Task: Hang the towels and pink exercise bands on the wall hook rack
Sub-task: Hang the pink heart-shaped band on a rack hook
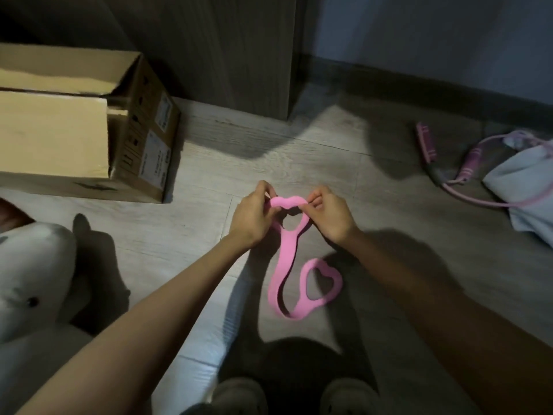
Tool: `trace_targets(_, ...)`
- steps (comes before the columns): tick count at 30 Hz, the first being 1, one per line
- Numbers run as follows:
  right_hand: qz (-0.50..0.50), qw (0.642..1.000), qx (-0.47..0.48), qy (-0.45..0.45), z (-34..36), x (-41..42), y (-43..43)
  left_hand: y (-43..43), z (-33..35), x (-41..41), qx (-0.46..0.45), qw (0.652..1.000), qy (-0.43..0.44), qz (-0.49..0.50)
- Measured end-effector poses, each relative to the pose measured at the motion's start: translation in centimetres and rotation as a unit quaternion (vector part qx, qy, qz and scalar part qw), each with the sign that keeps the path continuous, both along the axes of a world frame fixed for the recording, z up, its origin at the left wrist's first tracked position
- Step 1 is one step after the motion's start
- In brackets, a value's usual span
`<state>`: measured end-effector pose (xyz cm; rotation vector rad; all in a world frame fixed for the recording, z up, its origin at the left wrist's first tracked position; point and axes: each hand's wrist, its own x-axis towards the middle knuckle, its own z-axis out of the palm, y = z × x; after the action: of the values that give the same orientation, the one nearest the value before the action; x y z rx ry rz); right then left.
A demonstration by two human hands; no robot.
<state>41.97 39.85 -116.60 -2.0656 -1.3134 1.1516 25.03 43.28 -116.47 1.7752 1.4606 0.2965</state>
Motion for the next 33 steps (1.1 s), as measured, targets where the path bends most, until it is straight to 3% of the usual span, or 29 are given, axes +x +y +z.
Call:
trace_targets(6,-0.057,0.998,-0.004,0.041,14.4,1.6,-3.4,-2.1,14.7,1.1,-0.065,0.995,-0.079,-0.002)
trace_targets(14,-0.123,0.988,-0.007,0.096,39.0,4.4,-7.9,-5.0,39.4,4.1,-0.063,0.989,-0.127,-0.051)
trace_targets(22,-0.142,0.982,0.103,0.074,64.2,7.8,-11.4,-6.3,62.8,8.0,0.012,0.974,-0.210,-0.087)
trace_targets(33,-0.194,0.934,0.298,-0.011,88.2,12.3,-14.7,-6.1,86.3,14.0,0.131,0.920,-0.315,-0.191)
